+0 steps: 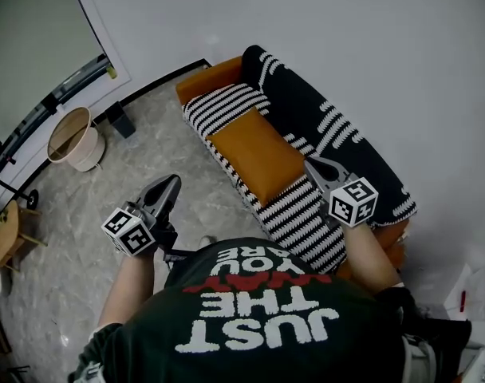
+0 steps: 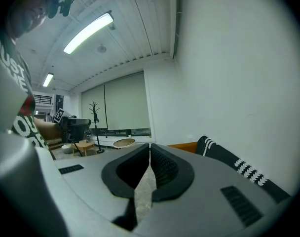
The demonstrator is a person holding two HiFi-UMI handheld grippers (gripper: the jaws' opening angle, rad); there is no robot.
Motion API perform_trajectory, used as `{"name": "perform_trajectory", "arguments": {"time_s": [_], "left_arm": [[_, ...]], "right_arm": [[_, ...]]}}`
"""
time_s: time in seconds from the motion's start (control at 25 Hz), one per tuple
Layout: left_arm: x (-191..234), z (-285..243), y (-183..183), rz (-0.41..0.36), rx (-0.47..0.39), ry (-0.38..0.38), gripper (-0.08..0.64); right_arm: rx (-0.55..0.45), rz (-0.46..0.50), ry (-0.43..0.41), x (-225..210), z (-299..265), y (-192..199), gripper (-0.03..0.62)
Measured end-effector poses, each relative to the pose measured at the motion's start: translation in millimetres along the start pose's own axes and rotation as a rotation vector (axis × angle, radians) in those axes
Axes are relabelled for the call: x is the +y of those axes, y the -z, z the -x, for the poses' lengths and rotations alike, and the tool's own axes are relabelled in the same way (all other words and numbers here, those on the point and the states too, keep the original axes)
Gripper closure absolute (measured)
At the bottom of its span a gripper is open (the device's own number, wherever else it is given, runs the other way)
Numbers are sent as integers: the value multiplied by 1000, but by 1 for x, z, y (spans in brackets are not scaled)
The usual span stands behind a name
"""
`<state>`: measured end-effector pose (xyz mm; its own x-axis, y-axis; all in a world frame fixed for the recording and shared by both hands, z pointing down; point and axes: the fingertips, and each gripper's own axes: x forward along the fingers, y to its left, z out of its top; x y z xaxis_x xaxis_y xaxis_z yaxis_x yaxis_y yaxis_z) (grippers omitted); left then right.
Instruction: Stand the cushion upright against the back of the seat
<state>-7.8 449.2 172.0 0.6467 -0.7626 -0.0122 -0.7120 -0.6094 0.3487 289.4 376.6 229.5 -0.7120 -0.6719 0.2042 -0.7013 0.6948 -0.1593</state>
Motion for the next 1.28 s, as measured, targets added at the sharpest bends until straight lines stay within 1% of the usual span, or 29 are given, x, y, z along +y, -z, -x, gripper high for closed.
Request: {"name": "perform_trajectory", "arguments": {"time_s": [0.12,0.2,0.36,0.44,0.52,0.56,0.6,0.64,0.72,0.8,0.92,1.0,1.12,1.28], "left_arm": [[31,-7,-3,19,-3,23,549],[62,-16,-2,28,-1,43,549],[144,-41,-2,64,8,109,549],[186,-57,-8,85,14,149,549],[227,-70,-20,92,33,178,549],[247,-77,-29,87,41,193,549],[265,-82,-38,80,50,207,549],[282,-87,-45,74,59,219,549],[315,-96,-54,67,80,234,549],[343,-105,-60,70,94,244,549],[375,-121,-59,74,109,266,549],[387,-133,-51,90,129,275,549],[395,-149,-33,125,169,282,549],[403,-178,-4,163,220,279,549]], "right_arm": [[31,2,11,-1,-29,4,566],[50,4,21,-5,-58,7,566],[85,10,81,-19,-126,7,566],[108,5,122,-26,-162,3,566],[146,-13,145,-28,-202,3,561],[170,-16,148,-29,-223,2,548],[198,-16,149,-31,-244,1,522],[227,-14,151,-34,-263,0,472],[277,-16,163,-41,-294,0,408],[324,-9,176,-49,-319,1,377],[414,15,181,-61,-346,14,328],[488,12,170,-69,-358,30,304],[602,35,155,-85,-370,62,275],[737,55,124,-120,-384,109,244]]}}
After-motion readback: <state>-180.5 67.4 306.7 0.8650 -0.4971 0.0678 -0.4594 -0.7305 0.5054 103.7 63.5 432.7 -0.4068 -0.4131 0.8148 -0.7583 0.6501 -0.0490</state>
